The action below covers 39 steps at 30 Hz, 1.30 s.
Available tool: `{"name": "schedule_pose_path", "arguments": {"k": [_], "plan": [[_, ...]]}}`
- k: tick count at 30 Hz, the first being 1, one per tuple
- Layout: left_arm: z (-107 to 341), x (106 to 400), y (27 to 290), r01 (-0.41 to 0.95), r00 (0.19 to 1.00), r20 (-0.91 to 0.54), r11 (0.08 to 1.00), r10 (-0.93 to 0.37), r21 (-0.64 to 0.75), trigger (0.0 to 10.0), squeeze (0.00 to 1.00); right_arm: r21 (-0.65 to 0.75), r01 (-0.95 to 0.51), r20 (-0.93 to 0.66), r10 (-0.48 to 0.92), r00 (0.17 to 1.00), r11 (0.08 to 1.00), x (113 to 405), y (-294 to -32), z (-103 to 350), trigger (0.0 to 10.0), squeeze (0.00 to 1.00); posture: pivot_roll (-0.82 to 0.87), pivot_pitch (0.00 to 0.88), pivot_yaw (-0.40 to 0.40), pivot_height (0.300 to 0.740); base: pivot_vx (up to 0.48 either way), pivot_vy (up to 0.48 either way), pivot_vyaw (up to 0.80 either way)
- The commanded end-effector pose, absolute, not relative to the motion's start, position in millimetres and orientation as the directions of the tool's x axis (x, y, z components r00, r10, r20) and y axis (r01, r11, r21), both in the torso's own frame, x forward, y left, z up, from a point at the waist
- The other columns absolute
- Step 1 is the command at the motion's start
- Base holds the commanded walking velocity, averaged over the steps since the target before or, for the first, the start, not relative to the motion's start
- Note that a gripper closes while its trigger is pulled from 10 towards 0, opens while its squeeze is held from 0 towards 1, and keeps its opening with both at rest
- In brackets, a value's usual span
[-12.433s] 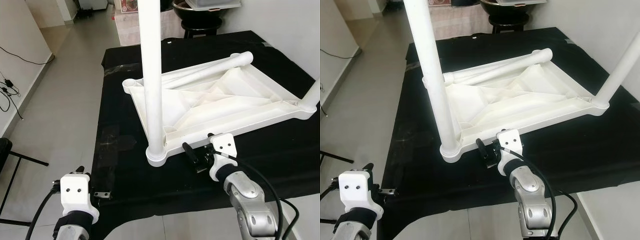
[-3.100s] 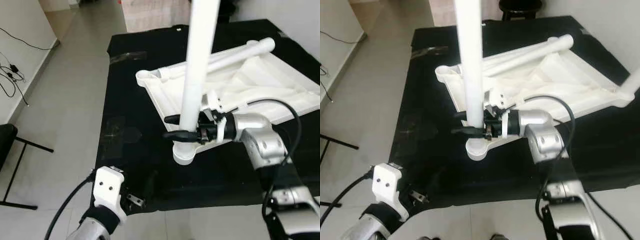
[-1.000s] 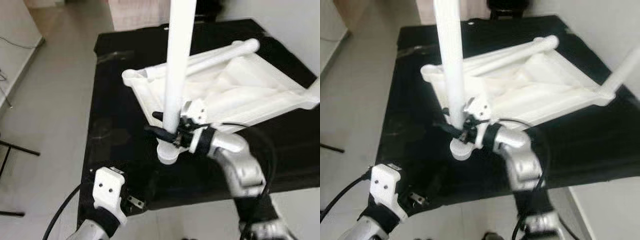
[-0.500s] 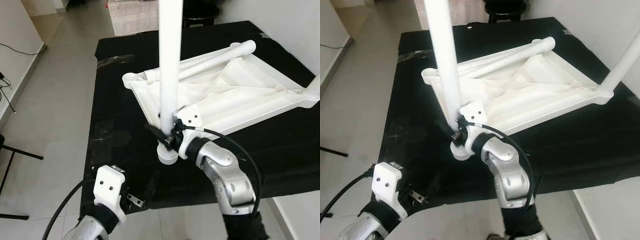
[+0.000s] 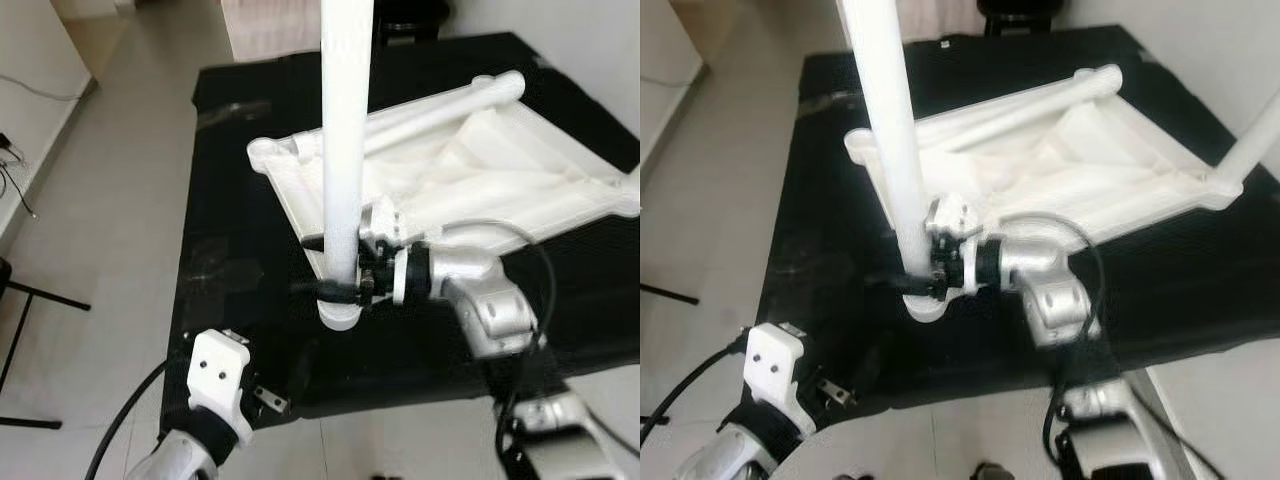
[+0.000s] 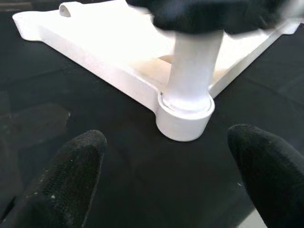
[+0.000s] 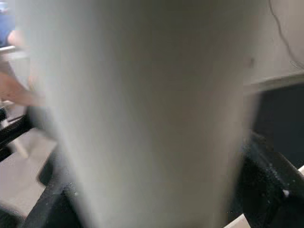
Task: Building children table
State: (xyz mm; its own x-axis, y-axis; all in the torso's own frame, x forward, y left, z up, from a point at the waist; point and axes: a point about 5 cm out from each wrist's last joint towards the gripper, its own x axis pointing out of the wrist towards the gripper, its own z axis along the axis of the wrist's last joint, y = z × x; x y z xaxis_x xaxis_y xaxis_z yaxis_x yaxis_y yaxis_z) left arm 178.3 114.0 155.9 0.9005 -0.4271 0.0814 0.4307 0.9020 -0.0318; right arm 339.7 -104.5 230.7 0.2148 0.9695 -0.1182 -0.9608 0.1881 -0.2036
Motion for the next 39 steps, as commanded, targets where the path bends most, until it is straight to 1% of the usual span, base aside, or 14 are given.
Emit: {"name": "schedule_pose_path", "arguments": {"k": [1,3,4,15,17,19,20,21,23,26,34,35,38,39], "plan": [[153,175,113,0.427,0.903,0.060,0.903,-0.425,-0.039,10.0,0.00,-0.191,-0.966,-0.110,0.974,0.197,0.174,346,-104,231,10.0,0.00,0.02,0.203,0.016,0.740,0.000,0.000,0.00],[153,175,113,0.427,0.903,0.060,0.903,-0.425,-0.039,10.0,0.00,-0.191,-0.966,-0.110,0.974,0.197,0.174,346,-104,231,10.0,0.00,0.02,0.203,0.016,0.740,0.000,0.000,0.00],[153,174,112,0.428,0.903,0.059,0.903,-0.426,-0.040,10.0,0.00,-0.184,-0.972,-0.115,0.979,0.170,0.147,348,-106,233,0.0,0.00,0.03,0.207,0.015,0.740,0.000,0.000,0.00],[153,172,111,0.432,0.901,0.058,0.901,-0.429,-0.051,10.0,0.00,-0.151,-0.986,-0.134,0.987,0.092,0.072,341,-121,227,0.0,0.00,0.01,0.216,0.017,0.740,0.000,0.000,0.00],[153,173,111,0.432,0.901,0.058,0.900,-0.429,-0.052,10.0,0.00,-0.154,-0.978,-0.125,0.979,0.161,0.141,338,-122,220,0.0,0.00,0.00,0.217,0.013,0.740,0.000,0.000,0.00],[153,173,113,0.431,0.902,0.058,0.901,-0.428,-0.053,10.0,0.00,-0.145,-0.937,-0.102,0.938,0.333,0.317,334,-121,206,0.0,0.00,0.00,0.218,0.007,0.740,0.000,0.000,0.00],[153,173,115,0.428,0.904,0.057,0.903,-0.425,-0.052,10.0,0.00,-0.149,-0.802,-0.080,0.802,0.593,0.578,333,-114,193,0.0,0.00,-0.01,0.219,0.010,0.740,0.000,0.000,0.00],[153,173,115,0.428,0.904,0.057,0.903,-0.425,-0.052,10.0,0.00,-0.149,-0.802,-0.080,0.802,0.593,0.578,333,-114,193,0.0,0.00,-0.01,0.219,0.010,0.740,0.000,0.000,0.00],[153,175,118,0.418,0.908,0.055,0.907,-0.415,-0.053,10.0,0.00,-0.103,-0.556,-0.108,0.547,0.830,0.824,311,-107,169,0.0,0.00,-0.03,0.222,0.024,0.740,0.000,0.000,0.00],[152,179,122,0.411,0.911,0.054,0.910,-0.408,-0.056,10.0,0.00,-0.079,-0.517,-0.128,0.506,0.853,0.852,280,-96,160,0.0,0.00,-0.03,0.219,0.038,0.740,0.000,0.000,0.00],[149,188,123,0.407,0.913,0.047,0.913,-0.406,-0.036,10.0,0.00,-0.076,-0.536,-0.096,0.529,0.843,0.841,307,-95,167,0.0,0.00,-0.04,0.171,0.033,0.740,0.000,0.000,0.00],[149,189,124,0.389,0.921,0.049,0.920,-0.388,-0.036,10.0,0.00,-0.072,-0.546,-0.080,0.541,0.837,0.835,308,-93,167,10.0,0.00,-0.03,0.165,0.032,0.740,0.000,0.000,0.00],[149,190,125,0.377,0.926,0.049,0.926,-0.375,-0.033,10.0,0.00,-0.040,-0.575,-0.056,0.573,0.818,0.817,305,-88,170,10.0,0.00,-0.03,0.159,0.032,0.740,0.000,0.000,0.00],[148,191,126,0.369,0.929,0.047,0.929,-0.367,-0.030,10.0,0.00,-0.023,-0.595,-0.027,0.595,0.803,0.803,302,-86,172,10.0,1.00,-0.04,0.154,0.034,0.740,0.000,0.000,0.00]]}}
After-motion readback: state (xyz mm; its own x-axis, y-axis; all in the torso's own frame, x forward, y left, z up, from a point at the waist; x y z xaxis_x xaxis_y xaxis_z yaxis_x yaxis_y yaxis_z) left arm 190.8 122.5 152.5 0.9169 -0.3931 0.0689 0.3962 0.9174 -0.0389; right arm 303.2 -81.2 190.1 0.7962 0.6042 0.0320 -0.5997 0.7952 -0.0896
